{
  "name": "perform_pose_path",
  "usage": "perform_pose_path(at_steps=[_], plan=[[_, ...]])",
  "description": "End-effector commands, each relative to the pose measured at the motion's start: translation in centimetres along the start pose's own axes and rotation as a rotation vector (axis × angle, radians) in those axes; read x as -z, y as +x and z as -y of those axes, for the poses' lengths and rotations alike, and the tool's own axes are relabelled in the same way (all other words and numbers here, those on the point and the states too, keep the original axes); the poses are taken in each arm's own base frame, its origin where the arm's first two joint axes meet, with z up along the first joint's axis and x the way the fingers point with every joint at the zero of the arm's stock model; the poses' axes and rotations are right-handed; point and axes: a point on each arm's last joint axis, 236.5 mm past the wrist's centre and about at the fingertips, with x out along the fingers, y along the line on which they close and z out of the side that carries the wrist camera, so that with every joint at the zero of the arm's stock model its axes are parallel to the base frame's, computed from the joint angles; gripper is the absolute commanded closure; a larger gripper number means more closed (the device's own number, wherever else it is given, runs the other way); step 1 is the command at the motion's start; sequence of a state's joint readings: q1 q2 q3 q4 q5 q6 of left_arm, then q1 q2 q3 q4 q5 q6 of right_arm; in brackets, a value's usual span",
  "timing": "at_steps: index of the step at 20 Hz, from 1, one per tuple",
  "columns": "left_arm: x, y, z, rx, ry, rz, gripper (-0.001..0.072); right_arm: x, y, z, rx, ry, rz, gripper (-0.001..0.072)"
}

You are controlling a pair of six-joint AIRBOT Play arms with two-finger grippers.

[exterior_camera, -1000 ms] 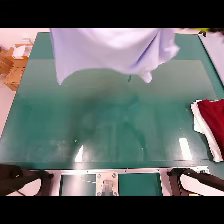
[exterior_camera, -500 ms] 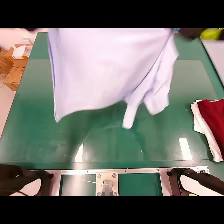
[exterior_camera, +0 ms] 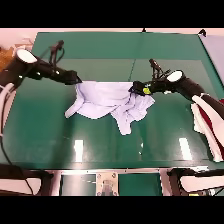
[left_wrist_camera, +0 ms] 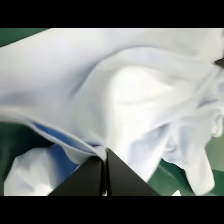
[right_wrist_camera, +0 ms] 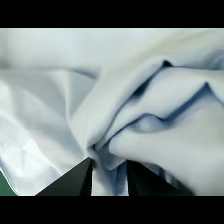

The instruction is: Fold the shirts.

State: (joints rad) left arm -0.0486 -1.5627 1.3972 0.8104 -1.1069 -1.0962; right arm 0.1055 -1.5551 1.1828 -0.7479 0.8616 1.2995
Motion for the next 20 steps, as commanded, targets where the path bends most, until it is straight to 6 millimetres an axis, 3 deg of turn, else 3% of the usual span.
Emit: perform_pose_path(at_steps=[1,3,5,7,10,12,14,17,20], plan=[[0.0,1.5,-3.9,-0.069,-0.042,0.009,0.0671,-1.0,-3.6,0.9,-0.053,0.062,-0.049,0.0443],[-0.8,-1.1,-5.1,-0.086,-0.071,0.010,0.0188,-1.1,-8.7,1.0,-0.072,0.066,-0.049,0.0444],[-1.2,-4.6,-6.2,-0.080,-0.098,0.001,0.0165,1.2,-12.4,2.1,-0.016,0.056,-0.052,0.0439],[0.7,-7.3,-7.2,-0.052,-0.141,-0.068,0.0164,6.6,-13.2,3.5,0.045,0.109,-0.089,0.0283],[5.7,-9.1,-7.8,0.009,-0.228,-0.225,0.0164,14.7,-9.7,5.7,0.073,0.222,-0.112,0.0263],[9.4,-8.4,-8.2,0.022,-0.282,-0.334,0.0164,17.9,-7.0,6.8,0.073,0.305,-0.123,0.0263],[12.0,-6.9,-8.7,0.032,-0.338,-0.375,0.0164,18.8,-5.1,7.7,0.097,0.328,-0.102,0.0263],[15.4,-4.8,-9.2,0.044,-0.393,-0.413,0.0164,17.1,-3.1,7.8,0.115,0.320,-0.041,0.0263],[17.3,-3.5,-9.7,0.036,-0.427,-0.420,0.0165,15.4,-1.1,7.3,0.110,0.312,-0.031,0.0265]])
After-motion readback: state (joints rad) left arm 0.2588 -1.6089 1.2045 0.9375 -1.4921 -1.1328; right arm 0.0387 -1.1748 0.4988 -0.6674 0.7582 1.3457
